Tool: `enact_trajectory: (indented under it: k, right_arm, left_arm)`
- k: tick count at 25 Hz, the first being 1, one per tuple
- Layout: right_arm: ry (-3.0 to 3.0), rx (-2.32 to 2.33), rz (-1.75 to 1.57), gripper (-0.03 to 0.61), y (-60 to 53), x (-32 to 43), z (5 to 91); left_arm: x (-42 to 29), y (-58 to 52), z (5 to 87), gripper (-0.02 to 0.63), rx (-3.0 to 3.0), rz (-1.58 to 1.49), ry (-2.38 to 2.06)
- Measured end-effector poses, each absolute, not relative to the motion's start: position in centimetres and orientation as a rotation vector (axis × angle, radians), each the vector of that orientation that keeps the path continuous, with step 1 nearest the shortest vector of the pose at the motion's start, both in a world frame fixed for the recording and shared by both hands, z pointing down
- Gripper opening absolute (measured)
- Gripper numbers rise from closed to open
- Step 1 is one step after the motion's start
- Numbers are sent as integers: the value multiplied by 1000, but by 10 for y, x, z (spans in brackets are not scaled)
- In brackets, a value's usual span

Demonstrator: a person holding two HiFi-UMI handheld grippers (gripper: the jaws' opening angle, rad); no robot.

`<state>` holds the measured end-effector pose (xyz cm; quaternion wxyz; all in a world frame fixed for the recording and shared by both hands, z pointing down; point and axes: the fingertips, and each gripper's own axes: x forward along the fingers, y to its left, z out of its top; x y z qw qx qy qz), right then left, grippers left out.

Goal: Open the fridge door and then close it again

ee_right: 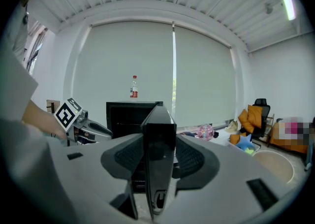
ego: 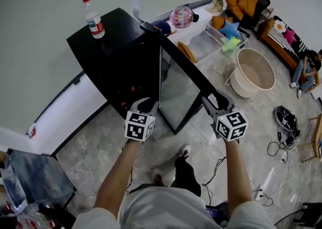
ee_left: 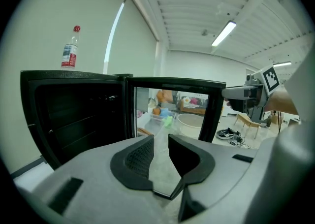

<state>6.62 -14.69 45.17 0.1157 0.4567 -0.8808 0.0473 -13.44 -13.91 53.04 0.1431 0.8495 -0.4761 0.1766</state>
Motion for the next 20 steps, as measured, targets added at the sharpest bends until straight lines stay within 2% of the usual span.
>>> enact_trajectory:
  k: [10, 20]
  right_arm:
    - [-2544, 1434, 199, 193, -193, 125, 454]
    - [-2569, 1386, 171, 193, -252, 175, 458]
  left_arm:
    - [-100, -188, 513, 69, 2472, 492, -1383]
    - [-25, -253, 491, 69, 2566, 483, -1354]
